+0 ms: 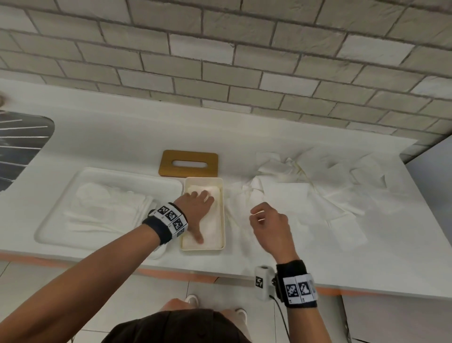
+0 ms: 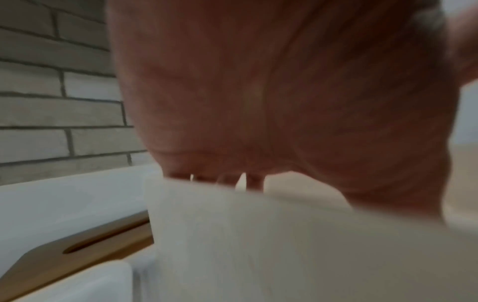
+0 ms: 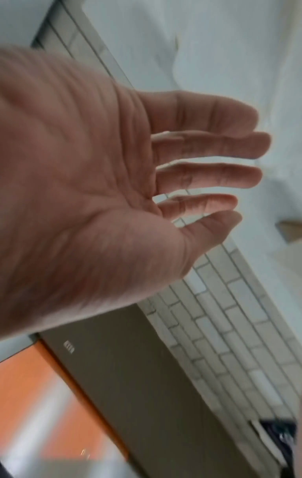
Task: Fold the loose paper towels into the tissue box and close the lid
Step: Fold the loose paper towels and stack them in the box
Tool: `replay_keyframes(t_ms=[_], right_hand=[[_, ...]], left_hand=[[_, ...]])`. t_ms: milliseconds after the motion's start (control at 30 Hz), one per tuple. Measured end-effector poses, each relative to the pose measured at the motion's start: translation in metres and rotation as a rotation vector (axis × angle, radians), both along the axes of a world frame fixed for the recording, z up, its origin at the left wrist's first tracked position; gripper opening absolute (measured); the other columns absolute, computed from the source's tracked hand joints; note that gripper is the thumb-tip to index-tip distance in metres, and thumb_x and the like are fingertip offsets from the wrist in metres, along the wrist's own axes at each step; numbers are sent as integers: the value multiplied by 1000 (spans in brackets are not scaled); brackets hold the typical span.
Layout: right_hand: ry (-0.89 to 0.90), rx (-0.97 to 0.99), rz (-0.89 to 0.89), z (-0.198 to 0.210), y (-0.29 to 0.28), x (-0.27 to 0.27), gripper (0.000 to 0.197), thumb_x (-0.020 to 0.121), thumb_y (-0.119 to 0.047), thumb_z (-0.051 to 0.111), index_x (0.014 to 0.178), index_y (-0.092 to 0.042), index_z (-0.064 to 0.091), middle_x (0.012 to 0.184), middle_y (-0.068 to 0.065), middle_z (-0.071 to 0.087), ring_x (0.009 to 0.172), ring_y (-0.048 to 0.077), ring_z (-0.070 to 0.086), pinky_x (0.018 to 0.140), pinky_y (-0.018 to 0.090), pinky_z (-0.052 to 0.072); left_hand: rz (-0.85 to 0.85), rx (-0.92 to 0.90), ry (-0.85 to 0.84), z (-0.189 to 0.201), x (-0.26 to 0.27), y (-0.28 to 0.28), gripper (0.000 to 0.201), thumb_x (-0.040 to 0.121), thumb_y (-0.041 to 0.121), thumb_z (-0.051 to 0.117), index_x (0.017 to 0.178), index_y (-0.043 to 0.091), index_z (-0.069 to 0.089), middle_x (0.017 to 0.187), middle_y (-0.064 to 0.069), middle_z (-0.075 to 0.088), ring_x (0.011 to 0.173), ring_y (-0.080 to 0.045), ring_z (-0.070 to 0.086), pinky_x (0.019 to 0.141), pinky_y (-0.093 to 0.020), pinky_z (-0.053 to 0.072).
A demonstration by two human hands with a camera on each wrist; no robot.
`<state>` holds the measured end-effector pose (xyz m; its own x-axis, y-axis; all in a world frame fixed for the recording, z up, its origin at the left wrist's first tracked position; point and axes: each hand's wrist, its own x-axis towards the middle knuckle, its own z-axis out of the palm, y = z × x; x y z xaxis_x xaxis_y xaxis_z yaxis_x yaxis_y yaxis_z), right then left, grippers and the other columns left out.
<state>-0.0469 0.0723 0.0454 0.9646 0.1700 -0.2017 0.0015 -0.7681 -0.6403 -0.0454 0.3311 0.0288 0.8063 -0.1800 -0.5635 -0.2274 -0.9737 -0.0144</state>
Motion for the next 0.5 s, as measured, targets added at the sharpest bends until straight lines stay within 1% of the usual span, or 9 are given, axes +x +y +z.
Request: replay_keyframes(t_ms=[67,133,200,233,300,333,400,467,500], right_hand=[[-3,-42,-16,-15,-28,17,16,98,-36,70,112,-36,62,105,-10,73,101,17,71,91,43,60],[-10,-107,-25,-27,-57,35,28,96,-36,73,120,-33,58,117,-6,69,113,24,66,93,43,57],[-5,-189,-37,-36,-82,48,45,91,-38,78,126,-29,52,126,-1,62,118,27,60,90,42,53],[23,-237,-46,-41,-92,51,55,87,-39,81,128,-27,48,129,1,57,118,28,58,88,43,52],[81,-321,5,-53,-105,50,70,80,-37,85,131,-23,41,133,3,48,120,31,54,87,43,50],[79,-347,51,-61,-110,49,69,79,-33,84,131,-22,40,132,4,48,119,31,54,86,42,50],[41,-353,86,-68,-119,50,46,87,-20,71,123,-20,44,122,3,55,108,30,57,80,41,49],[19,-345,56,-65,-127,59,21,96,-14,57,116,-19,53,110,5,64,96,28,58,76,40,49],[13,-317,37,-61,-131,63,16,100,-14,54,115,-18,58,106,6,68,93,28,58,75,38,48]], left_hand=[[8,37,39,-1,-1,-5,147,59,71,91,165,14,7,173,-16,5,155,-42,23,124,-53,32],[42,12,21,12,1,-10,138,62,68,92,163,16,14,171,-14,17,152,-38,30,121,-51,36],[81,-47,-79,30,2,-17,105,73,61,89,152,20,34,161,-8,36,142,-32,43,111,-46,44],[99,-97,-156,38,1,-22,87,80,58,85,146,23,41,154,-4,45,136,-28,49,103,-42,47],[165,-222,-319,55,-3,-40,59,91,52,76,136,26,49,140,2,56,122,-22,56,86,-36,48],[199,-296,-390,60,-6,-51,49,94,50,73,132,27,51,134,5,60,117,-20,58,83,-36,49],[251,-455,-484,66,-12,-75,38,97,49,69,126,29,54,128,8,64,111,-18,62,84,-39,56],[271,-551,-515,62,-16,-98,32,99,50,66,122,29,57,123,9,67,110,-16,64,86,-42,58],[274,-578,-515,57,-17,-109,31,100,52,64,120,28,59,120,9,68,108,-16,65,85,-42,59]])
